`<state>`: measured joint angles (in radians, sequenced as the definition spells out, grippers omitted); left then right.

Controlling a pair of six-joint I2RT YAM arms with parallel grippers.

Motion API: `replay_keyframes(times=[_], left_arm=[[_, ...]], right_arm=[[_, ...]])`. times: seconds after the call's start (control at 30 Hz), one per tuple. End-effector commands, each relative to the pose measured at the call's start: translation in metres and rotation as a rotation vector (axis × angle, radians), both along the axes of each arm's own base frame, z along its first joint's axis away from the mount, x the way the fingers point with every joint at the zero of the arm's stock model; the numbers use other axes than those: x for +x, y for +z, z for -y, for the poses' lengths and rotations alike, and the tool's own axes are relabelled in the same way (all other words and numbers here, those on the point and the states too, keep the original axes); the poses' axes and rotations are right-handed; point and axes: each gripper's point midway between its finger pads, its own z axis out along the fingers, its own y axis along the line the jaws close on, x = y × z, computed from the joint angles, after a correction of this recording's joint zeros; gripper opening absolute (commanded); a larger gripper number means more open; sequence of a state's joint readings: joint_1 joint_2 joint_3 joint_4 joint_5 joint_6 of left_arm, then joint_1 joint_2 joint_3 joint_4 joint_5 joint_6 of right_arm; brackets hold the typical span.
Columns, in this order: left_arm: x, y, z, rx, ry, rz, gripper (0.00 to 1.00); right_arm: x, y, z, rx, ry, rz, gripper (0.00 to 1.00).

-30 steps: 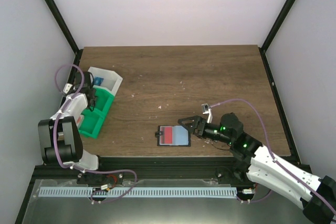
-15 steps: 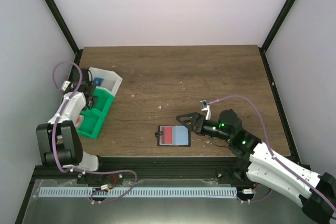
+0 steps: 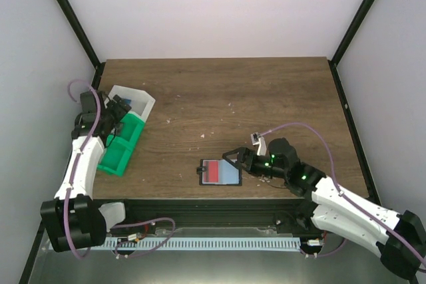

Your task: Take the credit cards out of the card holder

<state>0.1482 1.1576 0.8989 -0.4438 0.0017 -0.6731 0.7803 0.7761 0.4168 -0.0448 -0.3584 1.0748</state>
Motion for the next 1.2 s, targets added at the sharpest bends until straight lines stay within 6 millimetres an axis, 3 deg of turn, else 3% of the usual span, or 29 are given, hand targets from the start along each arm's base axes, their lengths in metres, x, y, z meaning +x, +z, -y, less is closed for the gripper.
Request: replay_keyframes(times=[0.0,0.13,0.23,0.37,0.5,0.6,0.77,0.97,1.07,1.17], left_arm=[[-0.002,0.008,0.069,-0.122,-0.397,0.081,0.89],[-0.019,0.007,0.118,-0.167,-0.581,0.110,0.86],[-0.036,0.005,0.150,-0.218,-0.696,0.118,0.82],[-0.061,-0.001,0.185,-0.296,-0.819,0.131,0.75],[-0.086,-0.011,0.212,-0.338,-0.896,0.140,0.73],[-0.104,-0.025,0.226,-0.400,-0.925,0.133,0.69],[-0.133,-0.062,0.245,-0.502,-0.938,0.065,0.64],[-0.163,-0.078,0.273,-0.579,-0.989,0.032,0.63],[-0.171,-0.093,0.277,-0.634,-0.962,-0.010,0.63],[-0.175,-0.095,0.279,-0.676,-0.953,0.005,0.63]], right_arm=[[0.009,0.005,0.005,-0.065,-0.017,0.066,0.99],[0.013,-0.007,0.010,-0.121,-0.040,0.068,0.98],[0.011,-0.016,0.008,-0.127,-0.015,0.062,0.90],[0.008,-0.027,0.002,-0.118,0.016,0.043,0.73],[0.007,-0.043,-0.008,-0.126,0.056,-0.010,0.44],[0.008,-0.061,-0.018,-0.164,0.085,-0.055,0.33],[0.009,-0.076,-0.039,-0.217,0.128,-0.062,0.26],[0.012,-0.102,-0.049,-0.303,0.125,-0.085,0.25],[0.008,-0.113,-0.056,-0.324,0.137,-0.111,0.25],[0.009,-0.123,-0.059,-0.358,0.132,-0.125,0.25]])
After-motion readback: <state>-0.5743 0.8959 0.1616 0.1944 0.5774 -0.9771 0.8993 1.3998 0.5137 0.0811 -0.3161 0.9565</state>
